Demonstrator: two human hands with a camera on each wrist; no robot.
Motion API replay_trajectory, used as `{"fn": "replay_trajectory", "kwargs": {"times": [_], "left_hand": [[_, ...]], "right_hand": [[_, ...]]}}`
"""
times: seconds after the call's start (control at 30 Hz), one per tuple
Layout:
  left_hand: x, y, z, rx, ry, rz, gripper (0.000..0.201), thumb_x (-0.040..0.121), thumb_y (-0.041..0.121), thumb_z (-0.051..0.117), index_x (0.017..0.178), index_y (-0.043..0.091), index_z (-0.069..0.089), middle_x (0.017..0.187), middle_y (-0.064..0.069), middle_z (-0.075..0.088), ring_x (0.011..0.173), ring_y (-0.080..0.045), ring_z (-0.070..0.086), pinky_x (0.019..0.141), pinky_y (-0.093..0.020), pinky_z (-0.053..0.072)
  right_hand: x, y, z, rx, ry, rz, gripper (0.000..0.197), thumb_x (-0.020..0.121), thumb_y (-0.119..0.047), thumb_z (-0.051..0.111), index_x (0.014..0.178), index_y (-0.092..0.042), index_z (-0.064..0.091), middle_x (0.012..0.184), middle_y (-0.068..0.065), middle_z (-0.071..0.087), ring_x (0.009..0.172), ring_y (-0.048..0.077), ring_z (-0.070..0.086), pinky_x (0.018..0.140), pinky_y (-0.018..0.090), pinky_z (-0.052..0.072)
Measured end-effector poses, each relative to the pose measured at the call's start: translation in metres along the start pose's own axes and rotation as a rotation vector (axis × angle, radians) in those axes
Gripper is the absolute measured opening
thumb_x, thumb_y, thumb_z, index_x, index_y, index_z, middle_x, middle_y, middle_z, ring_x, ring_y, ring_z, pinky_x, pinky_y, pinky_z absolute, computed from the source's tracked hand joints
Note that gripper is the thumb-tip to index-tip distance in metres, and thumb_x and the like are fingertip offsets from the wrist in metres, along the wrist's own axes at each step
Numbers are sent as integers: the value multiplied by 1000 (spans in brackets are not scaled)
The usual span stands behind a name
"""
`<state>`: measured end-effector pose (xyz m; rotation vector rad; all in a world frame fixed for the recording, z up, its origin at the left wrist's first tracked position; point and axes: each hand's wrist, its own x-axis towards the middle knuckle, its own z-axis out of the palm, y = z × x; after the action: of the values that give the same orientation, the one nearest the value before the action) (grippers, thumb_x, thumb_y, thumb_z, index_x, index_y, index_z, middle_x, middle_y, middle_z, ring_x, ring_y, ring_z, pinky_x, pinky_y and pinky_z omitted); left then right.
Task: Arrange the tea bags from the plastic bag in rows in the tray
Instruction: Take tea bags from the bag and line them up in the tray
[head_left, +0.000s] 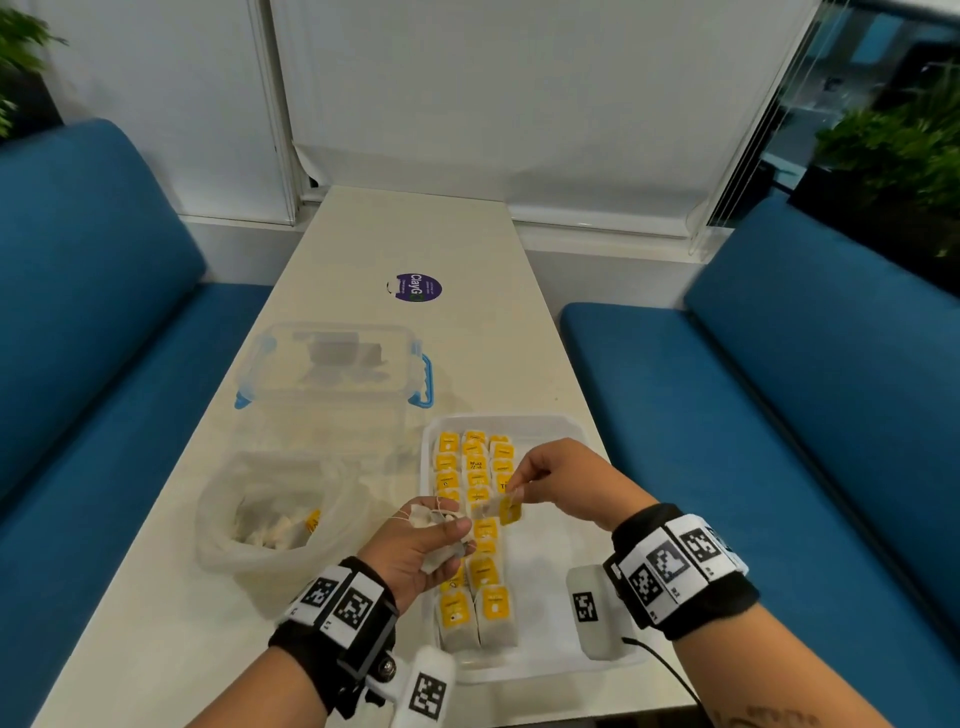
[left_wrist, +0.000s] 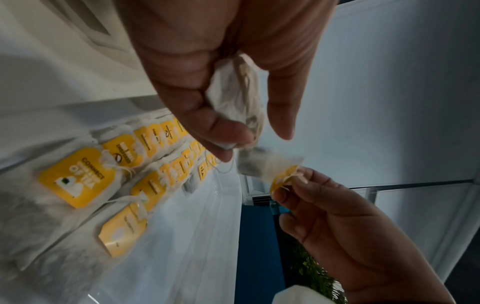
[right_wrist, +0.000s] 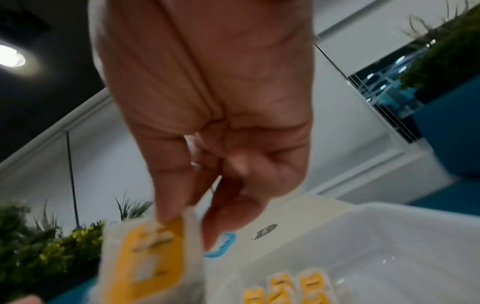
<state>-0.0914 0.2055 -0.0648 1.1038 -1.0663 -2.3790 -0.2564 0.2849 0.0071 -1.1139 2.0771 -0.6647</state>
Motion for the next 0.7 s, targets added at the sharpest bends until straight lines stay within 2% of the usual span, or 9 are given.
{"fn": "replay_trajectory", "kwargs": {"times": [0.13,0.27,0.33,0.4,0.5,0.6,0.7], "left_hand": [[1,1,1,13,-20,11,18,81,-3,63,86,14,56,74,-9,59,57,-19,63,39,-18,46],[1,-1,4,72,-58,33,22,80,0,65,95,15,58,79,-8,60,64,-20,63,42,-17,47],[1,-2,6,78,-74,26,21,79,1,65,93,16,58,79,-9,60,67,-22,63,42,-17,47],[3,-2,7,74,-76,10,21,80,1,65,88,18,57,79,-8,61,68,-23,64,42,-18,46],[4,-2,8,83,-80,9,19,80,1,65,85,18,57,78,-8,61,65,-22,64,41,-18,46],[4,-1,6,91,-84,15,15,84,2,61,88,16,61,76,-8,60,68,-24,62,41,-18,46],[6,-1,2,78,-59,10,16,86,1,59,91,16,61,77,-9,61,70,-25,62,41,-18,46]], "right_hand": [[-1,-3,-2,104,8,43,15,83,-5,66,71,-13,65,59,-3,58,47,1,47,41,13,31],[-2,-10,1,103,40,-25,10,88,-1,58,84,-9,63,56,1,55,36,-2,47,38,6,31],[-2,-11,3,121,35,-37,16,89,1,53,89,-12,62,59,2,55,42,0,50,40,11,34],[-2,-13,5,131,-13,-36,20,87,4,54,96,-12,64,65,1,56,53,8,54,42,17,38],[1,-12,6,64,-52,-30,16,83,2,63,97,-3,67,69,0,57,52,9,51,42,17,41],[11,-2,1,-57,89,-14,11,84,-10,66,92,-2,67,70,-3,54,55,6,43,49,16,36],[25,16,-3,-172,184,37,4,88,-13,59,87,-11,62,78,-4,54,64,5,45,54,17,33]]}}
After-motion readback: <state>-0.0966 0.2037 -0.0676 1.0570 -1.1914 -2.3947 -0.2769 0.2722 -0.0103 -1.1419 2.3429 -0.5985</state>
